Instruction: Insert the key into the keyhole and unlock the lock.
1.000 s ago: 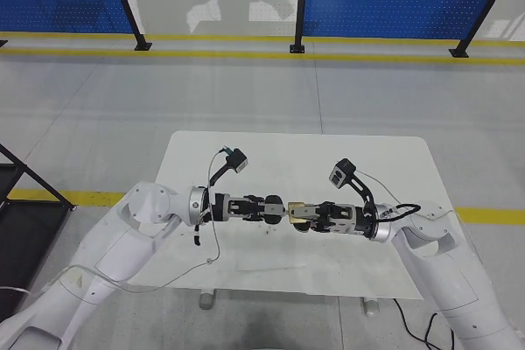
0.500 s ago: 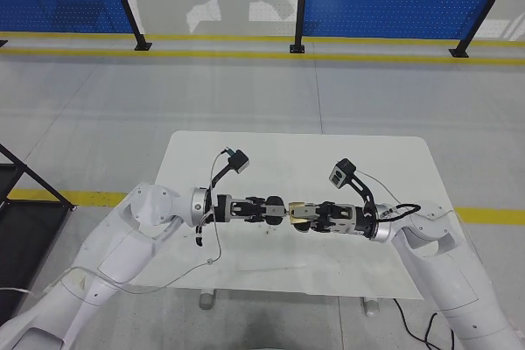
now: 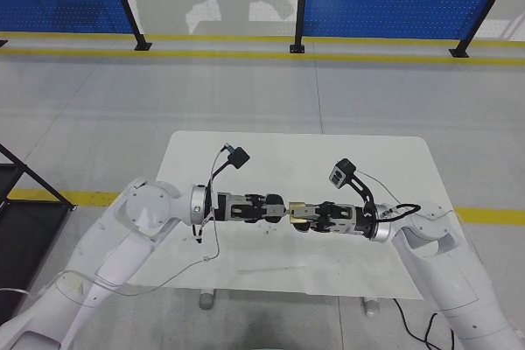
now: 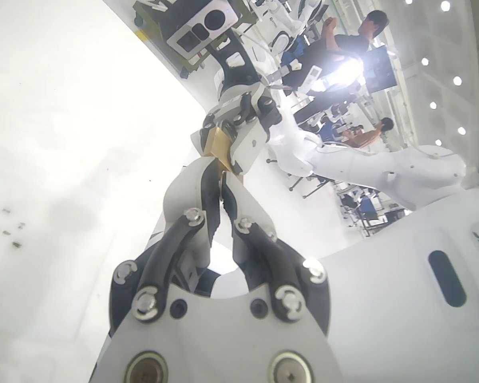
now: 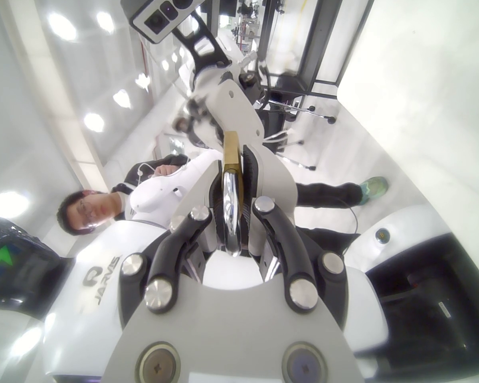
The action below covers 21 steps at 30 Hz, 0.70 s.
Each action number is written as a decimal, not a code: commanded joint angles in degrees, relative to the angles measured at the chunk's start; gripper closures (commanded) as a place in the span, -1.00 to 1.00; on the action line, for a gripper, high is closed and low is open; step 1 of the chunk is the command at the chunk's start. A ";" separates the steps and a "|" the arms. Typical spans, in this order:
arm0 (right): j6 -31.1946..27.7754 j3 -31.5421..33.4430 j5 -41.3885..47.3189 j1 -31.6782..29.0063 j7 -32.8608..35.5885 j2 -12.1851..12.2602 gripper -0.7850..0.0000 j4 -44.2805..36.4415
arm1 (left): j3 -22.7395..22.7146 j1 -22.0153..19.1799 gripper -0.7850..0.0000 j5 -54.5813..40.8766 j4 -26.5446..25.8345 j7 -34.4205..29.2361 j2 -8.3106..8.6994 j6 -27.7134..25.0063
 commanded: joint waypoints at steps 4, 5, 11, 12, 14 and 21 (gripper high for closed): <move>0.00 0.00 0.00 0.00 0.00 0.00 1.00 0.00 | -0.81 0.72 1.00 2.54 -0.91 1.10 0.02 -2.22; 0.00 0.00 0.00 0.00 0.00 0.00 1.00 0.00 | -0.90 0.88 1.00 3.07 -0.99 1.27 0.01 -2.45; 0.00 0.00 0.00 0.00 0.00 0.00 1.00 0.00 | -1.52 1.29 1.00 7.00 -2.13 1.98 0.04 -3.38; 0.00 0.00 0.00 0.00 0.00 0.00 1.00 0.00 | -1.58 1.42 1.00 7.33 -2.24 2.03 0.04 -3.32; 0.00 0.00 0.00 0.00 0.00 0.00 1.00 0.00 | -1.73 1.68 1.00 7.72 -2.42 2.40 0.01 -3.66; 0.00 0.00 0.00 0.00 0.00 0.00 1.00 0.00 | -2.19 2.05 1.00 9.34 -2.96 3.68 -0.13 -6.16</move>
